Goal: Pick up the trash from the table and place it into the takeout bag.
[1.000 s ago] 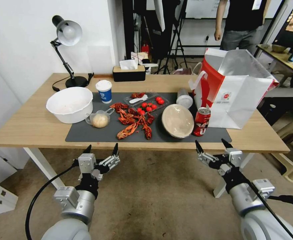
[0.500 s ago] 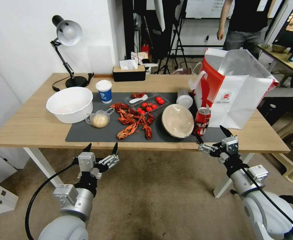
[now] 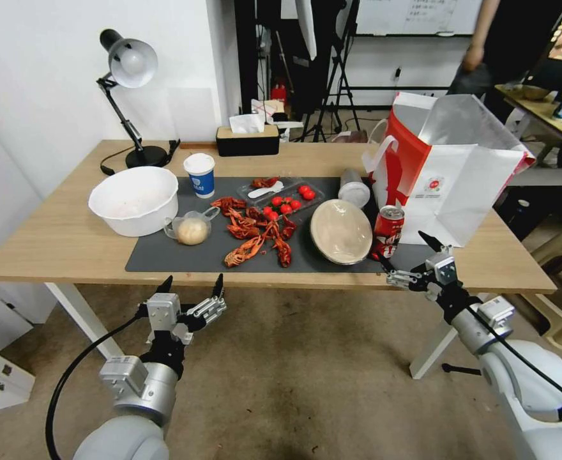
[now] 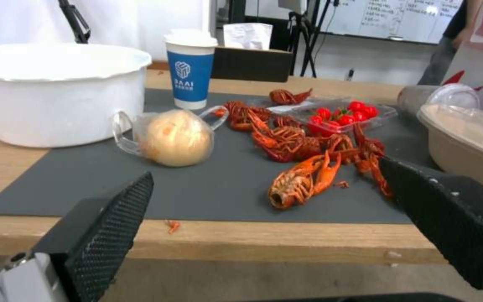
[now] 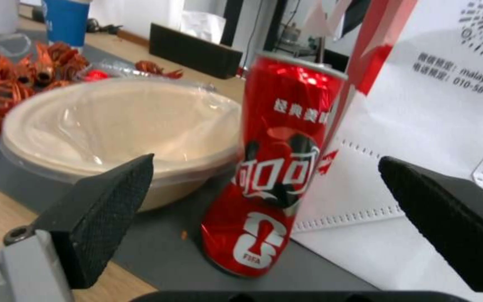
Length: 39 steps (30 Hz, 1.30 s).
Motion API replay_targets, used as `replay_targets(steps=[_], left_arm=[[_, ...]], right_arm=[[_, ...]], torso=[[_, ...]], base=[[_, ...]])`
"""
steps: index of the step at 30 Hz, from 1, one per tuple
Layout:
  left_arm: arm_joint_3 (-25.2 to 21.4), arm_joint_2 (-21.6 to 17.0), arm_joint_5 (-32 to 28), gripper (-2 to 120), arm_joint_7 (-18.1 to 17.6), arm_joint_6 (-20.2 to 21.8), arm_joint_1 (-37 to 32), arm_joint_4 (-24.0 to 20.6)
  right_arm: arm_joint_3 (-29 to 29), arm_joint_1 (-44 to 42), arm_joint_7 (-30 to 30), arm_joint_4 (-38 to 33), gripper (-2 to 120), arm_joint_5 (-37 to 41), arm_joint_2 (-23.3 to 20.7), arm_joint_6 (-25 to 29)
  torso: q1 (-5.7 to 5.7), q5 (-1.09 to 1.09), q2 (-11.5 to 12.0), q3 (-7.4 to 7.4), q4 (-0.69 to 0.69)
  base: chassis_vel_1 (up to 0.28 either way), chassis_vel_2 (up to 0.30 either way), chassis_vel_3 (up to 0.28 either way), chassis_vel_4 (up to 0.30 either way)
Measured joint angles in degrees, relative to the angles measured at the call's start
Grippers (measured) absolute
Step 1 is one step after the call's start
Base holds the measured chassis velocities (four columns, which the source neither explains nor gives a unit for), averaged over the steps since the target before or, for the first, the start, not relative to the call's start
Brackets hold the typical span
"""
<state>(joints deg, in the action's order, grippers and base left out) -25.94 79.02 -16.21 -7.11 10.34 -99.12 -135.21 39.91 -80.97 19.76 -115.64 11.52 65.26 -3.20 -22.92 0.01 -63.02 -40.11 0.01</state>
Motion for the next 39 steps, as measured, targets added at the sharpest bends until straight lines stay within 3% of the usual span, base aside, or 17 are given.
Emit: replay_targets(steps=[17,35,39], left_arm=[[0.17,1.24,0.32,100,-0.27,-0.88,-0.52,0.12],[0.03,2.09,1.02,100,-0.19,-1.61,-1.08,-0.06],[0.07,2.32,1.15,100,-0.18,-1.63,-1.13,-0.06]], right_arm=[[-2.23,6.63,7.07,11.20,100,5.98,-6.92,1.99],[-4.82,11.46,9.86,16.11,100,7.29,-7.75,2.73],[-5.09,12.15,10.43,16.70,93,7.42,-7.89,2.97]], torso=[[0.00,-0.01,0.00,0.00,-0.01],[0.00,-0.01,0.00,0.00,0.00],[0.00,-0.01,0.00,0.00,-0.01]], base=[[0.000,0.000,0.000,0.000],[0.000,0.000,0.000,0.000],[0.000,0.000,0.000,0.000]])
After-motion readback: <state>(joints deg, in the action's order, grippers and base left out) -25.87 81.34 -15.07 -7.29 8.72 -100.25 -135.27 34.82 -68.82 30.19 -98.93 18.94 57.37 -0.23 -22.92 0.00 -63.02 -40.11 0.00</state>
